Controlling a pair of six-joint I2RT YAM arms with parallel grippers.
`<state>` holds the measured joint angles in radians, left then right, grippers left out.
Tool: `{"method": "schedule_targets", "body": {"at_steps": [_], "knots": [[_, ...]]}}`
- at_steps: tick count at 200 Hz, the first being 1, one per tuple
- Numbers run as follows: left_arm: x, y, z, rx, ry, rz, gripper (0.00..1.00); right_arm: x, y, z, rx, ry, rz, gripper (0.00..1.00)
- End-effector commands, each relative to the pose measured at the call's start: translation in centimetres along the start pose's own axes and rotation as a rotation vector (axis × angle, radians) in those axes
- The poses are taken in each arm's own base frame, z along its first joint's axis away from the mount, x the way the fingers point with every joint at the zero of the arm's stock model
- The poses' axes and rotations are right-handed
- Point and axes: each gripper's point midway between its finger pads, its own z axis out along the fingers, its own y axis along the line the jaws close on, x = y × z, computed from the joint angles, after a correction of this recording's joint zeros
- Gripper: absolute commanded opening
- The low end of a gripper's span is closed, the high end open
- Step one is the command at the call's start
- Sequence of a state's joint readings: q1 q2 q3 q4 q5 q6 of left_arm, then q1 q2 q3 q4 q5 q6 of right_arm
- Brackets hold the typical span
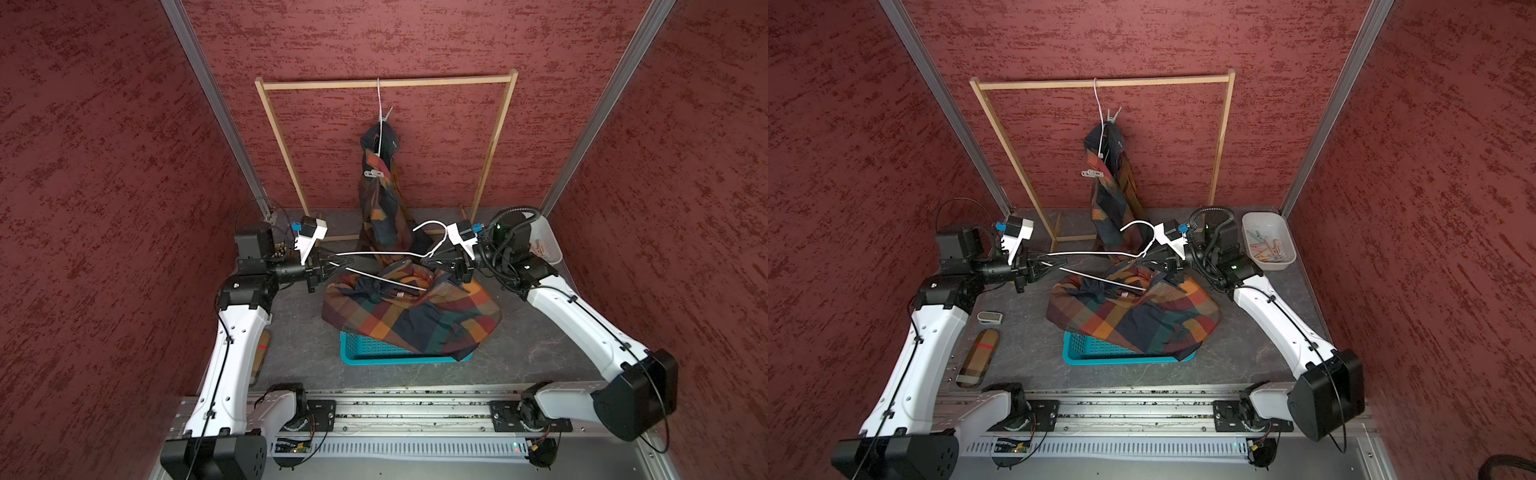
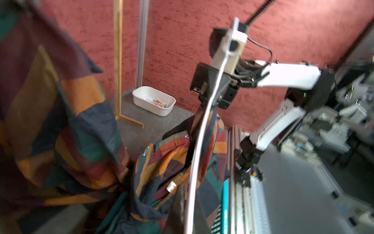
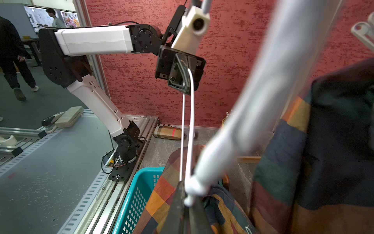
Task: Remove the clothespins securing long-sleeve shirts to the hanger
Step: Remove the long-sleeve shirt from the hanger.
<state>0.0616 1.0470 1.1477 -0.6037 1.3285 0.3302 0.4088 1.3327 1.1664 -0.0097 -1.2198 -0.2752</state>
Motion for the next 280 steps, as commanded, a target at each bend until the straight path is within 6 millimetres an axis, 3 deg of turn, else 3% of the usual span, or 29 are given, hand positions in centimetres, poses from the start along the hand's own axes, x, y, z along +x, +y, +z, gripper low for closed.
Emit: {"method": "schedule_targets", "body": {"at_steps": [1,13,40,72,97,145,240,280], "knots": [[-0.6,-0.7,-0.2,0.007,-0.008,0.036,0.00,-1.7,0.4,0.3,-0.028,-0.029,-0.062,0.00],[-1.2,-1.0,-0.7,0.011,-0.031,0.058,0.00,-1.4,0.2,0.3,-0.016,-0.022,-0.050,0.07],[-2.7,-1.7,-2.8,-0.028,-0.088,0.119,0.00,-0.1,-0.4,0.1,0.048,0.003,-0.031,0.43],[-3.7,-3.0,-4.4,-0.077,-0.118,0.192,0.00,1.4,-0.7,-0.9,0.107,0.010,0.006,0.53],[-4.4,-3.3,-5.1,-0.087,-0.124,0.223,0.00,2.8,-1.2,-2.0,0.150,0.021,0.044,0.54],[-5.2,-3.6,-5.6,-0.073,-0.124,0.257,0.00,3.4,-1.3,-4.2,0.182,0.001,0.050,0.55],[-6.7,-4.3,-6.3,-0.055,-0.120,0.319,0.00,4.3,-3.4,-4.3,0.176,0.006,0.064,0.55],[-6.7,-4.3,-6.5,-0.058,-0.120,0.320,0.00,3.8,-4.0,-4.0,0.149,0.000,0.051,0.46]]}}
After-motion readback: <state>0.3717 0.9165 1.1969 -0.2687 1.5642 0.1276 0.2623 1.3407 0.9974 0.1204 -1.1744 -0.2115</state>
